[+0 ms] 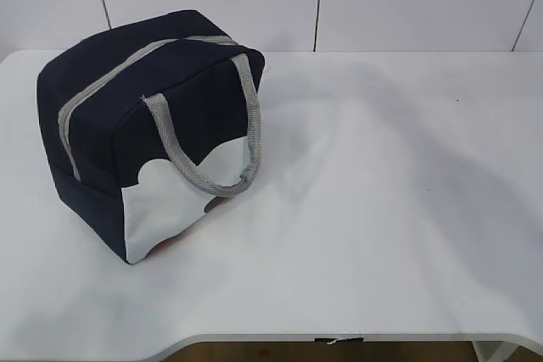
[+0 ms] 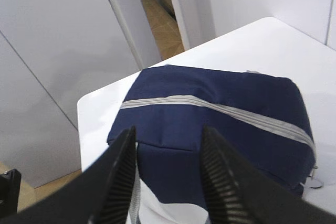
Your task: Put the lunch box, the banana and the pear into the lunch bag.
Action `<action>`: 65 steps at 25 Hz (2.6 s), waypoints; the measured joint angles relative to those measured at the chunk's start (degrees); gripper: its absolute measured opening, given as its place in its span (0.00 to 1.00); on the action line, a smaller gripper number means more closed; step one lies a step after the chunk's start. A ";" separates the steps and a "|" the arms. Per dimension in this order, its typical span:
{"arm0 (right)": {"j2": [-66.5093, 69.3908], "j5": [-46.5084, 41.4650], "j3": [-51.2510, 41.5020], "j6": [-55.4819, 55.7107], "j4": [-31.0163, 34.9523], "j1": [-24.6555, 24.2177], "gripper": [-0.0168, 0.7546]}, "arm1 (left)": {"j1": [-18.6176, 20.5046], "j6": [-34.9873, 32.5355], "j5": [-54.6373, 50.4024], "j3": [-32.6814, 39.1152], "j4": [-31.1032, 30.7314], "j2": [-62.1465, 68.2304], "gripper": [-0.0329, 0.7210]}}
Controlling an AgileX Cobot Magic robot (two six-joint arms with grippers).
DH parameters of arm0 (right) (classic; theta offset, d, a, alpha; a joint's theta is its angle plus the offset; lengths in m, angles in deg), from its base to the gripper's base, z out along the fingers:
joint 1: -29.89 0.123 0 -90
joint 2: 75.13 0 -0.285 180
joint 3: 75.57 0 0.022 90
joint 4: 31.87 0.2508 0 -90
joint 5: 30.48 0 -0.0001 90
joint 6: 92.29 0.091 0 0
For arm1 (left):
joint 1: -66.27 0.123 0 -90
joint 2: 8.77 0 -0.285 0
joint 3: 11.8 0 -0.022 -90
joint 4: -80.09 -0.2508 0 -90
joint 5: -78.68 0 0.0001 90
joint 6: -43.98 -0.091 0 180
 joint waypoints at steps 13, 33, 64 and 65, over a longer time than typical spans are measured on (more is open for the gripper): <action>0.10 -6.39 -5.20 -0.31 0.00 0.00 0.45 | 0.00 0.09 0.00 0.00 0.00 0.00 0.37; -4.16 -30.75 -13.00 -16.58 0.00 0.00 0.45 | 0.00 0.09 0.00 0.00 0.00 0.00 0.37; -13.67 -48.18 -26.64 -77.29 52.90 9.21 0.45 | 0.00 0.09 0.00 0.00 0.00 0.00 0.37; -14.08 -48.94 -26.64 -78.19 54.48 9.64 0.45 | 0.00 0.09 0.00 0.00 0.00 0.00 0.37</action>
